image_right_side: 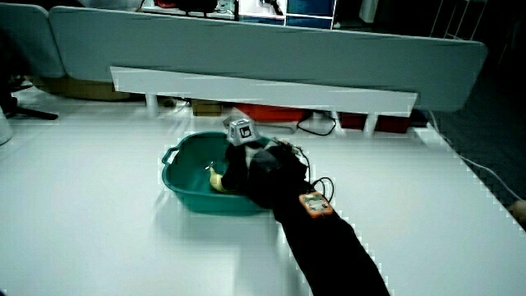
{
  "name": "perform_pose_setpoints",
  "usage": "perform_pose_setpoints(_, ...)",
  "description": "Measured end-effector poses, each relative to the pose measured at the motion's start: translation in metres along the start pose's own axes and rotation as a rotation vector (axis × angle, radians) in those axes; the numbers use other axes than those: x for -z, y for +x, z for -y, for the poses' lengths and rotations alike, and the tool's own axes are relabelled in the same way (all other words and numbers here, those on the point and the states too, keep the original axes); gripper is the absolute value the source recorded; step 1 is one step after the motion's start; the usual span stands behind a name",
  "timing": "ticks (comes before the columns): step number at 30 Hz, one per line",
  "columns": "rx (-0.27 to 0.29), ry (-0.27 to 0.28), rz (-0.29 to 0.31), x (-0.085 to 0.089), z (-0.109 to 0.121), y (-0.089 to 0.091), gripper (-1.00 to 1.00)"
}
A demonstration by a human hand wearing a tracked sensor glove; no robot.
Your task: Pick banana from plate
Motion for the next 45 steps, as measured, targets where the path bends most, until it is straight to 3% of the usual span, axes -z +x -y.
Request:
perform_pose_setpoints(11, -0.008, -0.044, 0.063, 0.016, -0.009, -0.009, 0.0)
perform_pose_setpoints(15, 0.009, -0.067, 0.107, 0.025, -0.013, -0.01, 0.17)
perform_pose_setpoints(27, -0.016, -0.023, 0.11, 0.024, -0.009, -0.009, 0.7)
perform_pose_setpoints(29, -0.018, 0.008, 0.109, 0.02, -0.006, -0.009, 0.78)
perform_pose_setpoints(30, -0.022, -0.015, 0.106, 0.022, -0.007, -0.008, 0.83)
perform_pose_setpoints(34, -0.019, 0.002, 0.101, 0.021, -0.006, -0.006, 1.0)
perform_pose_setpoints(37, -0.018, 0.01, 0.078, 0.019, -0.006, -0.002, 1.0)
perform_pose_setpoints(43, -0.032, 0.075, 0.069, 0.003, 0.006, -0.003, 1.0)
perform_pose_setpoints(45, -0.042, 0.071, 0.075, 0.0, 0.009, -0.003, 1.0)
